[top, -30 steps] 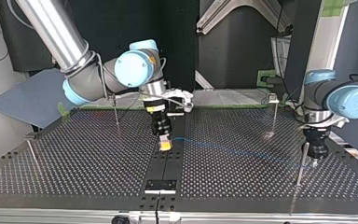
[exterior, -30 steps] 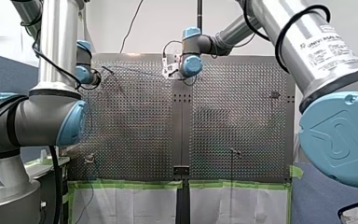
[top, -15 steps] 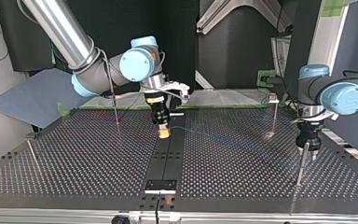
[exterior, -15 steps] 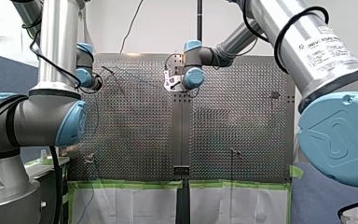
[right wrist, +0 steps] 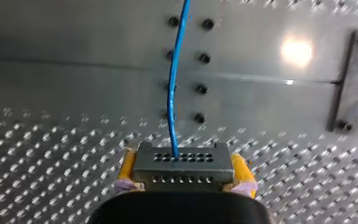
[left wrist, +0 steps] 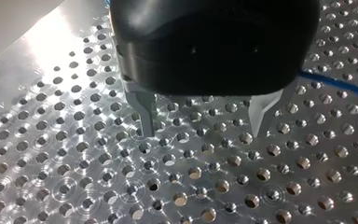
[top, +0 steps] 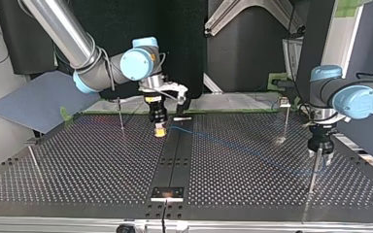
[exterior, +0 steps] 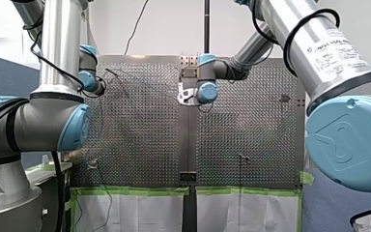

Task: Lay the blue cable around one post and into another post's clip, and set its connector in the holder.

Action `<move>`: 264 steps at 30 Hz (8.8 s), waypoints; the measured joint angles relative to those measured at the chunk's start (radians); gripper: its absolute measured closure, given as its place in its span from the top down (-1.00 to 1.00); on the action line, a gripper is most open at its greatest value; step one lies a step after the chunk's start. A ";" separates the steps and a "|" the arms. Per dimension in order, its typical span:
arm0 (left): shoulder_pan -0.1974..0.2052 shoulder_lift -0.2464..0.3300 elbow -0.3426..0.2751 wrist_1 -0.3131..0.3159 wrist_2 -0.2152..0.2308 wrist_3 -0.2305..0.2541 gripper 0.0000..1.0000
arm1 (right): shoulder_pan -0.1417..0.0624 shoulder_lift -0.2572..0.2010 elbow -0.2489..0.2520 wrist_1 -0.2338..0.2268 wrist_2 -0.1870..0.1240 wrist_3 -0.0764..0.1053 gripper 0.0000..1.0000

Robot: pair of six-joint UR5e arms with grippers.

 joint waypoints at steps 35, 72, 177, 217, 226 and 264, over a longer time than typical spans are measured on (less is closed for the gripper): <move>-0.017 0.000 0.000 0.032 -0.016 -0.031 1.00 | -0.243 0.007 0.278 -0.278 0.027 0.181 -1.00; -0.031 -0.021 0.000 0.039 -0.003 -0.041 1.00 | -0.586 0.179 0.621 -0.621 0.056 0.203 -1.00; -0.173 0.323 -0.089 -0.336 -0.244 0.151 1.00 | -0.737 0.168 0.650 -0.754 -0.331 0.186 -1.00; -0.268 0.370 0.085 -0.675 -0.421 0.358 1.00 | -0.723 0.168 0.650 -0.752 -0.336 0.187 -1.00; -0.266 0.370 0.100 -0.753 -0.386 0.357 1.00 | -0.720 0.168 0.650 -0.752 -0.336 0.187 -1.00; -0.289 0.373 0.093 -0.845 -0.467 0.343 1.00 | -0.712 0.168 0.650 -0.751 -0.336 0.189 -1.00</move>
